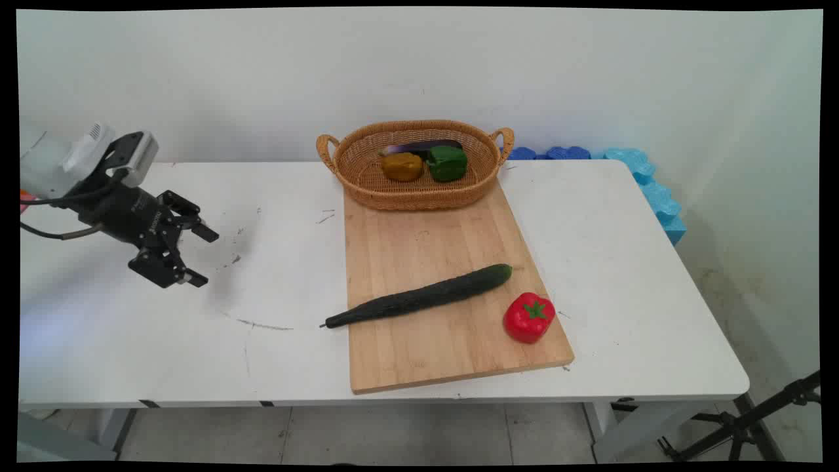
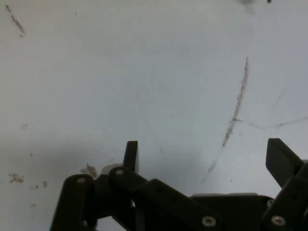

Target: Pick up the cucumber from the cutting board

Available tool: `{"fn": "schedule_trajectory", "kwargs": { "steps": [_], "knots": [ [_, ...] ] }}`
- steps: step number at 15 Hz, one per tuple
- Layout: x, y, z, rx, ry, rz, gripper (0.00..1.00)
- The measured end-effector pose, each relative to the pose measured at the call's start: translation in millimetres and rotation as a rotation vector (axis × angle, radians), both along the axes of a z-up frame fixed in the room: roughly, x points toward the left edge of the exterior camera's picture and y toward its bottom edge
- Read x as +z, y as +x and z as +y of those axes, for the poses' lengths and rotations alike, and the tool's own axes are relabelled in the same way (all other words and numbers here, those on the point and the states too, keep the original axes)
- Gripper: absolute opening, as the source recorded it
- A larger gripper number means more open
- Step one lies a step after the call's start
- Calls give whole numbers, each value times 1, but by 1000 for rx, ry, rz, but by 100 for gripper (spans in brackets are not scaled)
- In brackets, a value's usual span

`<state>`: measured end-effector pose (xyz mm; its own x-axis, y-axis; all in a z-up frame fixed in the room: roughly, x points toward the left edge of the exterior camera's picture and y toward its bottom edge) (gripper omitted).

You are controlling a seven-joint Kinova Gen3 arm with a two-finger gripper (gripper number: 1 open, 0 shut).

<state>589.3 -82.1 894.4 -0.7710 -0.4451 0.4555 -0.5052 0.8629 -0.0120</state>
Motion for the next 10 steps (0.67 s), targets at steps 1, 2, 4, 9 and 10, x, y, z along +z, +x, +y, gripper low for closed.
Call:
{"fn": "schedule_trajectory", "kwargs": {
  "steps": [1, 2, 4, 9, 10],
  "knots": [
    [1, -4, -1, 5, 0, -3, 100],
    [1, -9, -2, 13, -2, -5, 100],
    [2, -25, -7, 35, -4, -7, 100],
    [1, -81, -25, 96, -8, 14, 100],
    [-1, -94, -29, 108, -9, 21, 100]
  ]
}}
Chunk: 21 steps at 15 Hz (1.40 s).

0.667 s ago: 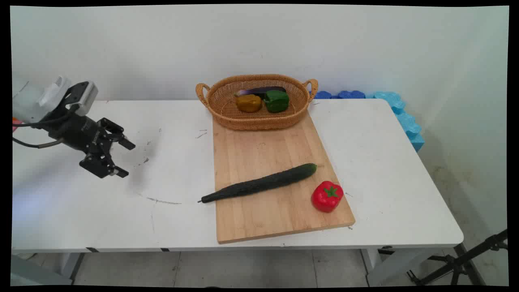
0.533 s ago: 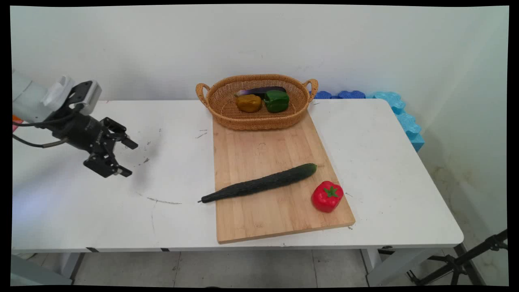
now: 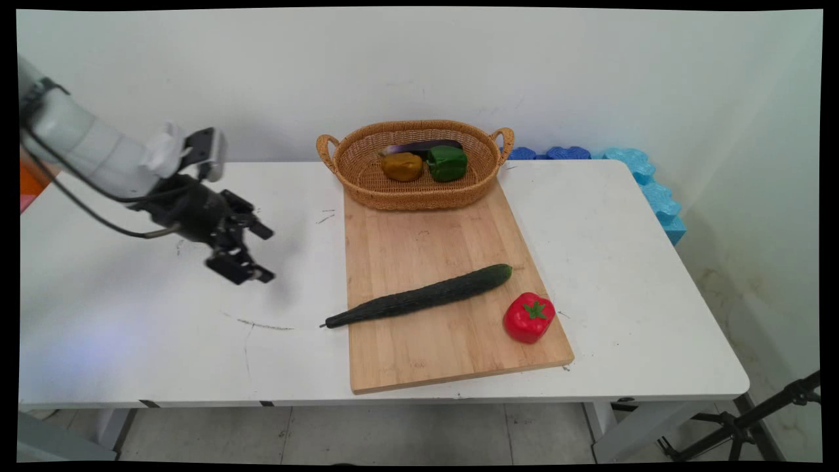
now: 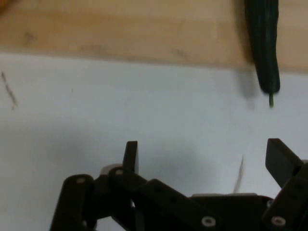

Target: Pick up the cucumber from the cutting board

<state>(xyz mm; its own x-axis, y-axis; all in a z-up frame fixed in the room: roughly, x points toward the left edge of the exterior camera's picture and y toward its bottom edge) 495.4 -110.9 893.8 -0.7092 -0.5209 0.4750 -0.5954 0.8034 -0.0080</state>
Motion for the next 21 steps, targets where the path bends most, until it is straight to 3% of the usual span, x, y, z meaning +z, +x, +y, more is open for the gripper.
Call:
{"fn": "schedule_trajectory", "kwargs": {
  "steps": [7, 12, 21],
  "knots": [
    [-17, -90, -29, 69, -8, 65, 100],
    [-36, -145, -46, 85, -19, 98, 100],
    [-69, -209, -67, 60, -37, 86, 100]
  ]
}}
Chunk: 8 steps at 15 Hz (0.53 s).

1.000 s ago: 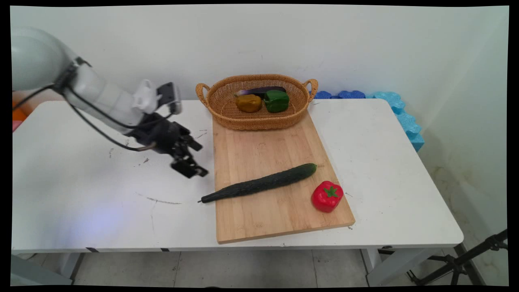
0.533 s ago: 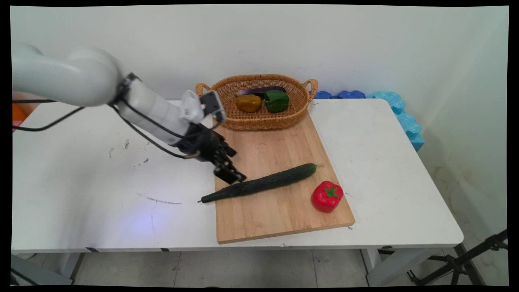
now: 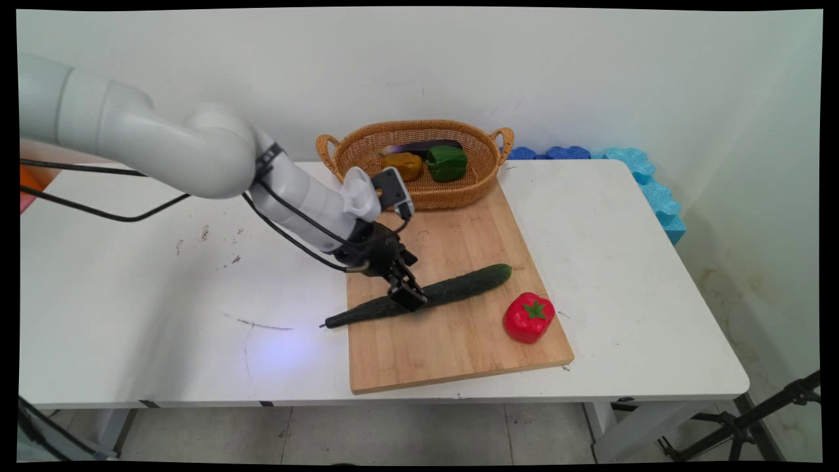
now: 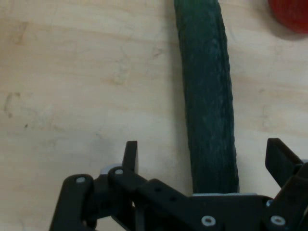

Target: Pick up the cucumber from the cutting board

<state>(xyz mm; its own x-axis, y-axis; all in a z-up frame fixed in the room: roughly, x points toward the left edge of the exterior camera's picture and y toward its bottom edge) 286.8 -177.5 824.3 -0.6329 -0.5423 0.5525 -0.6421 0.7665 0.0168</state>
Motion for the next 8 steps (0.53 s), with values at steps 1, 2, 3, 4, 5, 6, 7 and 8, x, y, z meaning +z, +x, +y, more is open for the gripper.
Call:
{"fn": "schedule_trajectory", "kwargs": {
  "steps": [1, 2, 3, 4, 5, 6, 7, 8],
  "knots": [
    [-2, -4, -1, -4, -1, -4, 100],
    [-5, -7, -2, -9, -3, -9, 100],
    [-7, -10, -3, -14, -5, -13, 100],
    [-9, -13, -3, -18, -6, -17, 100],
    [-11, -15, -4, -22, -8, -21, 100],
    [-13, -17, -4, -26, -9, -25, 100],
    [-14, -19, -5, -29, -11, -29, 100],
    [-15, -20, -6, -32, -12, -33, 0]
  ]
}}
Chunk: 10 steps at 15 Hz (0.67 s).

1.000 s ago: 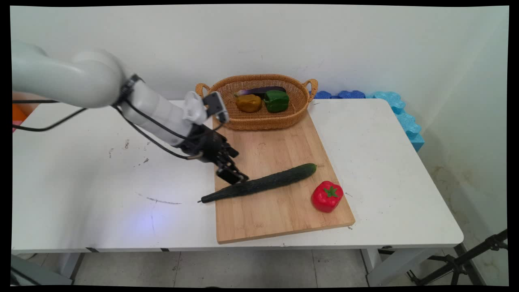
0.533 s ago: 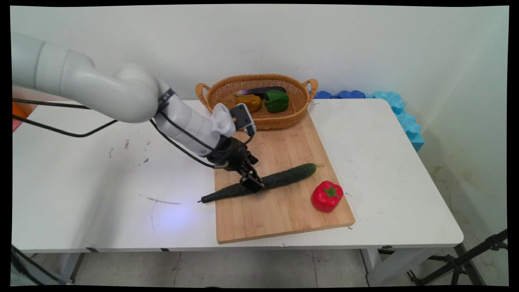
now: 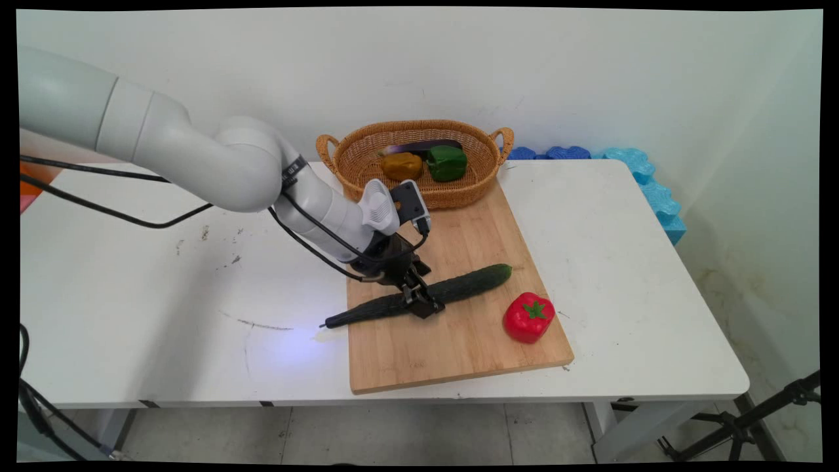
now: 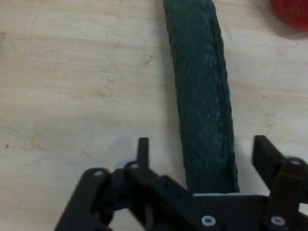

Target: Pick up the cucumber from the cutting board, then place the picked object in the vegetable basket

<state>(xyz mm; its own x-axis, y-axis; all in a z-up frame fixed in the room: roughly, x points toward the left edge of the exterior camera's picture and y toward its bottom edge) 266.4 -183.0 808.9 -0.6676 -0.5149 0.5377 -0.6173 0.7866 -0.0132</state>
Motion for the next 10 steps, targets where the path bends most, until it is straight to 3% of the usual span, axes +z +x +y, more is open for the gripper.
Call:
{"fn": "schedule_trajectory", "kwargs": {
  "steps": [10],
  "knots": [
    [1, -3, 0, -21, -14, -30, 0]
  ]
}}
